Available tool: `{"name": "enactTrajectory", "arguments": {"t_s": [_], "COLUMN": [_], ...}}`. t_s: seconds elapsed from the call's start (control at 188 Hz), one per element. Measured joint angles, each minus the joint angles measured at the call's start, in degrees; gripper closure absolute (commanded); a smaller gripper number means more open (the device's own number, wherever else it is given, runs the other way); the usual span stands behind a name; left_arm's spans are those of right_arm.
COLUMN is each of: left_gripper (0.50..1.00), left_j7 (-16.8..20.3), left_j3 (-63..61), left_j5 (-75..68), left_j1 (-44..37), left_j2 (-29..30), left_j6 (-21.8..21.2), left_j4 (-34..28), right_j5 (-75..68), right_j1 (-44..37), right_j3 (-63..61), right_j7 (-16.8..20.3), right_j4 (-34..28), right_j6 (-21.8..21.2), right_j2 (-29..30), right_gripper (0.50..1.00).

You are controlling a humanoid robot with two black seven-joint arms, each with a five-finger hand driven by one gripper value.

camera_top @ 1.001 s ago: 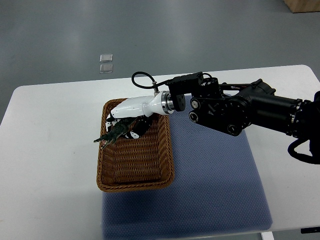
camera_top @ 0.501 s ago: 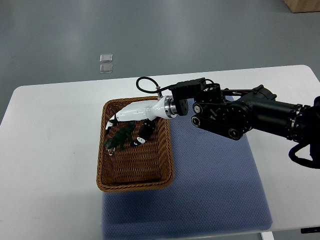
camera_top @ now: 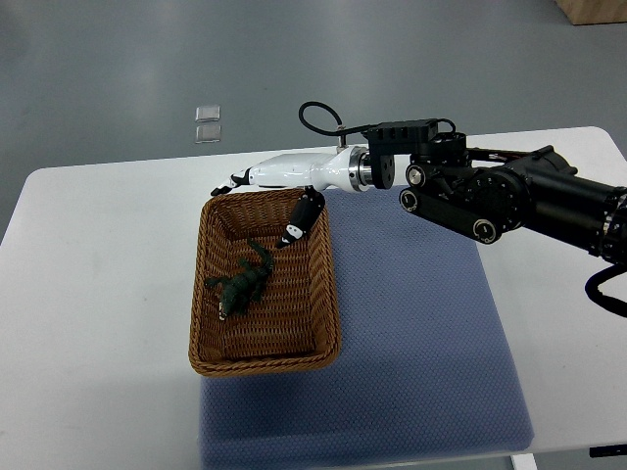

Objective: Place crocodile in brown basket with right hand

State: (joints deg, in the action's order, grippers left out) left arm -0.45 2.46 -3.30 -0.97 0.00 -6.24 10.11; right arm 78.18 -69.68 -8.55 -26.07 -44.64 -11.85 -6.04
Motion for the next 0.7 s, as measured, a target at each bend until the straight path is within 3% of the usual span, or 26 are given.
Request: {"name": "enactTrajectory", "arguments": {"t_s": [0.229,0.554,0.698], "left_gripper": [0.5,0.5,0.5], "left_j7": [0.01,0.01,0.01], "left_j3": [0.08,0.09,0.09], "left_j5": [-0.01,-0.03,-0.03], "left_j1": [0.31,0.36,0.35], "left_j2": [0.0,0.0,0.0], "left_j6": [0.0,0.0,0.0], "left_j4": [0.0,0.0,0.0], "right_j5": [-8.15,-33.1,-44.73], "right_j1": [3.43,10.73,13.51], "right_j3": [-7.71,-15.92,-17.45], "right_j7": [2.19,6.11,6.53], "right_j4": [2.06,6.71,10.35], "right_j6": [-0.04,1.33,3.82], "right_j2": [-4.52,-10.09,-11.83], "right_gripper": [0.589,0.589,0.589]}}
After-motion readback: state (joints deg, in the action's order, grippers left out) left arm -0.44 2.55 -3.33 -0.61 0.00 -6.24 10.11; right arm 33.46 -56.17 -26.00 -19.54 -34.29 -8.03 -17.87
